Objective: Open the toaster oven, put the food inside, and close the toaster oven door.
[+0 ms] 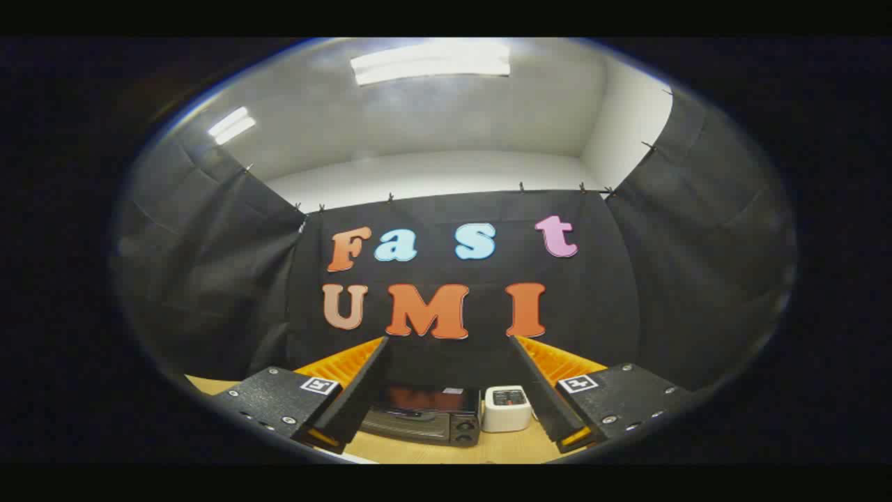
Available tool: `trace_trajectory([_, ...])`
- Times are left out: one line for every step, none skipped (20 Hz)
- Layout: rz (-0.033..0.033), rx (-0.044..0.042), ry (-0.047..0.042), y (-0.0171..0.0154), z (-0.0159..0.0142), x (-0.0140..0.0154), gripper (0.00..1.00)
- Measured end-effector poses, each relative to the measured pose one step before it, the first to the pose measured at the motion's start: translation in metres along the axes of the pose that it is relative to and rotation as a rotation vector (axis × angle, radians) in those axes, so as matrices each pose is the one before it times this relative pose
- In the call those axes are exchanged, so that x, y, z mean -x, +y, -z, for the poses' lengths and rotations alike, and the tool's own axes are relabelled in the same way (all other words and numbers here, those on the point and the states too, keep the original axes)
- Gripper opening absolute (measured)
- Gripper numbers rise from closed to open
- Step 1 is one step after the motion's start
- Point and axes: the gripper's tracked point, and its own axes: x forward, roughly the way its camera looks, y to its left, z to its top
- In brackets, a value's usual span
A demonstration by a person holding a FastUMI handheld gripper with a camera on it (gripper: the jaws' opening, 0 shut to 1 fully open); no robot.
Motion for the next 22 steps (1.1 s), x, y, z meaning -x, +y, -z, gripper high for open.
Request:
trace_trajectory([-0.00349,-0.00027,-0.00134,0.00105,-0.00120,-0.00015,0.99])
trace_trajectory([-0.00015,0.00096,-0.00057,-0.00008,0.00071,-0.00094,0.99])
trace_trajectory([0.00058,0.00129,0.00058,-0.00125,0.00090,-0.00080,0.99])
trace_trajectory([-0.00097,-0.00016,-0.00009,0.00028,-0.00077,0.00030,0.99])
trace_trajectory([-0.00327,-0.00401,-0.00083,0.00027,-0.00069,-0.00043,0.99])
trace_trajectory([-0.00502,-0.00645,-0.00329,0.00140,0.00015,0.00002,0.99])
trace_trajectory([-0.00535,-0.00671,-0.00469,0.00230,-0.00079,0.00021,0.99])
trace_trajectory([-0.00231,-0.00374,-0.00275,0.00100,0.00087,-0.00099,0.99])
trace_trajectory([0.00016,-0.00195,-0.00112,0.00046,0.00198,-0.00064,0.99])
trace_trajectory([0.00011,-0.00019,0.00052,0.00035,0.00105,-0.00124,0.99])
trace_trajectory([0.00047,-0.00173,0.00069,-0.00008,0.00021,-0.00112,0.99])
trace_trajectory([-0.00225,-0.00308,0.00090,0.00195,-0.00086,-0.00109,0.99])
trace_trajectory([-0.00294,-0.00215,0.00100,0.00185,-0.00132,-0.00216,0.99])
trace_trajectory([-0.00618,0.00229,0.00126,0.00222,-0.00092,-0.00196,0.99])
trace_trajectory([-0.00070,0.00504,-0.00129,0.00095,-0.00017,-0.00182,0.99])
trace_trajectory([0.00320,0.00251,-0.00374,0.00002,-0.00072,-0.00168,0.99])
trace_trajectory([0.00002,-0.00077,-0.00278,0.00204,0.00030,-0.00190,0.99])
trace_trajectory([-0.00643,-0.00137,-0.00157,0.00429,0.00025,0.00034,0.99])
trace_trajectory([-0.00754,-0.00015,0.00118,0.00379,0.00206,-0.00040,0.99])
trace_trajectory([-0.00394,0.00059,0.00405,0.00278,0.00208,-0.00064,0.98])
trace_trajectory([-0.00632,0.00099,0.00393,0.00282,0.00208,-0.00143,0.98])
trace_trajectory([-0.00962,-0.00129,-0.00171,0.00351,0.00052,-0.00153,0.99])
